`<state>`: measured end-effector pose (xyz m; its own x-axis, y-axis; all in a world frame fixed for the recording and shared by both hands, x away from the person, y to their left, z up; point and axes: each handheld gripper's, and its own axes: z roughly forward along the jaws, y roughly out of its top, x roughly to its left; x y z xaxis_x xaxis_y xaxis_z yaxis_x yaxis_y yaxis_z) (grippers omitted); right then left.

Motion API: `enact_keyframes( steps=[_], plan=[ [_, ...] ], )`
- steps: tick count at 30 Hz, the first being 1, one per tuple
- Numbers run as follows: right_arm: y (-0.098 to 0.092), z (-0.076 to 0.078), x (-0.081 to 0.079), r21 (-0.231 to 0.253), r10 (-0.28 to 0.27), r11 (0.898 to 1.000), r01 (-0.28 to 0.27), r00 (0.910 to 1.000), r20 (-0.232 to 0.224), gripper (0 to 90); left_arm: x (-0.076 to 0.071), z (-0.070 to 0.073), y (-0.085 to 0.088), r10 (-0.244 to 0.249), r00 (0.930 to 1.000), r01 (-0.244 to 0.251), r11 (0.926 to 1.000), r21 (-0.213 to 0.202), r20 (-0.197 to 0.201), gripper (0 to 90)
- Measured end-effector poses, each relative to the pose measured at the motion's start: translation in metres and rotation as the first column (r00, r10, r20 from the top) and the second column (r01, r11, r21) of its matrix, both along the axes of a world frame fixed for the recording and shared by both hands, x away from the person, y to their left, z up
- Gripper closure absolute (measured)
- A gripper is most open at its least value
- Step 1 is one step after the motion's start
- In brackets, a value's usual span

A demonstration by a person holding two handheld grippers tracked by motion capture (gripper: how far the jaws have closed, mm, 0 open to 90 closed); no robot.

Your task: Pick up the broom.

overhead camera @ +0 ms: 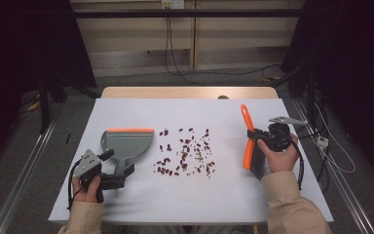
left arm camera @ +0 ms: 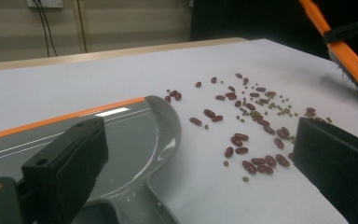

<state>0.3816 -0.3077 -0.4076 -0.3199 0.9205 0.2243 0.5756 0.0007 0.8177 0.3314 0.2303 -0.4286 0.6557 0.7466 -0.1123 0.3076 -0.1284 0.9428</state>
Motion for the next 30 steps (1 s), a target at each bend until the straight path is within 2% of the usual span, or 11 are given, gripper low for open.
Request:
enact_keyframes(
  steps=[2,3,4,9,11,15,17,22,30],
  plan=[
    [-0.002,0.004,-0.004,0.018,-0.01,1.0,0.009,0.9989,0.045,71.5,0.0,0.0,-0.002,-0.002,1.0,0.002,1.0,0.0,-0.001,3.2],
    [-0.002,0.004,-0.004,0.018,-0.01,1.0,0.009,0.9989,0.045,71.5,0.0,0.0,-0.002,-0.007,1.0,0.007,1.0,-0.001,0.001,3.2],
    [-0.002,0.008,-0.008,0.018,-0.004,1.0,0.003,0.9969,0.079,71.5,0.001,0.0,-0.003,-0.01,1.0,0.01,1.0,0.0,0.001,3.1],
    [-0.002,0.011,-0.012,0.036,0.004,0.999,-0.008,0.9935,0.114,71.6,0.001,0.001,-0.003,-0.008,1.0,0.008,1.0,0.003,0.002,3.2],
    [-0.001,0.013,-0.014,0.049,0.013,0.999,-0.02,0.9904,0.137,71.7,0.001,0.002,-0.004,-0.003,1.0,0.003,1.0,-0.004,0.002,3.2],
    [0.003,0.018,-0.019,0.04,0.018,0.999,-0.026,0.9825,0.185,71.7,0.001,0.004,-0.006,-0.007,0.9999,0.007,1.0,0.0,0.01,3.2],
    [0.003,0.02,-0.02,0.06,0.021,0.998,-0.034,0.9785,0.205,71.7,0.002,0.006,-0.008,-0.02,0.9997,0.02,0.9998,0.007,0.016,3.1],
    [0.01,0.028,-0.022,0.061,0.033,0.997,-0.048,0.9715,0.235,71.7,0.004,0.011,-0.016,-0.027,0.9995,0.027,0.9996,-0.013,0.014,3.2],
    [0.026,0.037,-0.02,0.072,0.06,0.994,-0.08,0.9651,0.255,71.7,0.009,0.024,-0.041,-0.08,0.9964,0.081,0.9962,-0.033,0.026,3.1]
  ],
)
